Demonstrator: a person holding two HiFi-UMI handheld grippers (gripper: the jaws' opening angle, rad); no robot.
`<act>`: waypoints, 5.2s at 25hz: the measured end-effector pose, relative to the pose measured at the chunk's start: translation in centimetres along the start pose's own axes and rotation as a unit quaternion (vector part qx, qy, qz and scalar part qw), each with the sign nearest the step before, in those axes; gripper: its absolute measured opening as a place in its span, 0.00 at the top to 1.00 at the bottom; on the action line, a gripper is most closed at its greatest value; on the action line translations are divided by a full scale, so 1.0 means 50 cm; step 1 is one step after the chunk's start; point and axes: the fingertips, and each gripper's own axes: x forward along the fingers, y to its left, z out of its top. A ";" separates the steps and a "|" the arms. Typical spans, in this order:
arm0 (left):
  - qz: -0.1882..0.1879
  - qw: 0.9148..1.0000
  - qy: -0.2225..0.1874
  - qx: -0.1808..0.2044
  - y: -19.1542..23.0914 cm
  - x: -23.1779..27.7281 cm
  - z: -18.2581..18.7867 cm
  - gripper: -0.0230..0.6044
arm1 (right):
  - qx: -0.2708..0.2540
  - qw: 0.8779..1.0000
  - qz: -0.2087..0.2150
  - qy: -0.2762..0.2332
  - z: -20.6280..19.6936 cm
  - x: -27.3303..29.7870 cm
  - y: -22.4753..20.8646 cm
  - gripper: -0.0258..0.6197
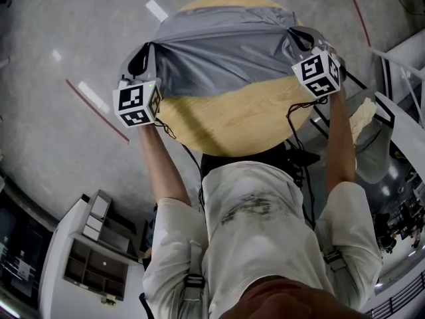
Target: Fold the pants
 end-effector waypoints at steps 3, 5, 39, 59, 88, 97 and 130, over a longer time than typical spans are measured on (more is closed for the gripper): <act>0.003 1.000 0.003 0.004 0.008 0.030 0.001 0.92 | -0.002 1.000 -0.004 0.003 -0.002 0.020 -0.010 0.93; 0.006 1.000 0.004 0.005 0.013 0.047 -0.001 0.92 | -0.004 1.000 -0.008 0.004 -0.002 0.031 -0.013 0.93; 0.085 0.994 -0.058 0.020 -0.068 -0.031 0.063 0.82 | -0.024 0.991 -0.109 -0.079 0.033 -0.068 -0.058 0.83; 0.083 0.991 -0.098 0.044 -0.378 -0.218 0.103 0.95 | -0.033 0.970 -0.126 -0.207 0.014 -0.336 0.007 0.95; 0.022 0.977 -0.209 0.031 -0.727 -0.466 0.129 0.95 | -0.004 0.945 -0.052 -0.324 0.032 -0.642 0.255 0.95; 0.002 0.971 -0.238 0.015 -0.798 -0.574 0.069 0.95 | -0.021 0.951 -0.085 -0.298 -0.043 -0.737 0.338 0.95; 0.021 0.985 -0.162 -0.056 -0.897 -0.273 0.014 0.95 | -0.067 0.969 -0.008 -0.238 -0.185 -0.484 0.131 0.95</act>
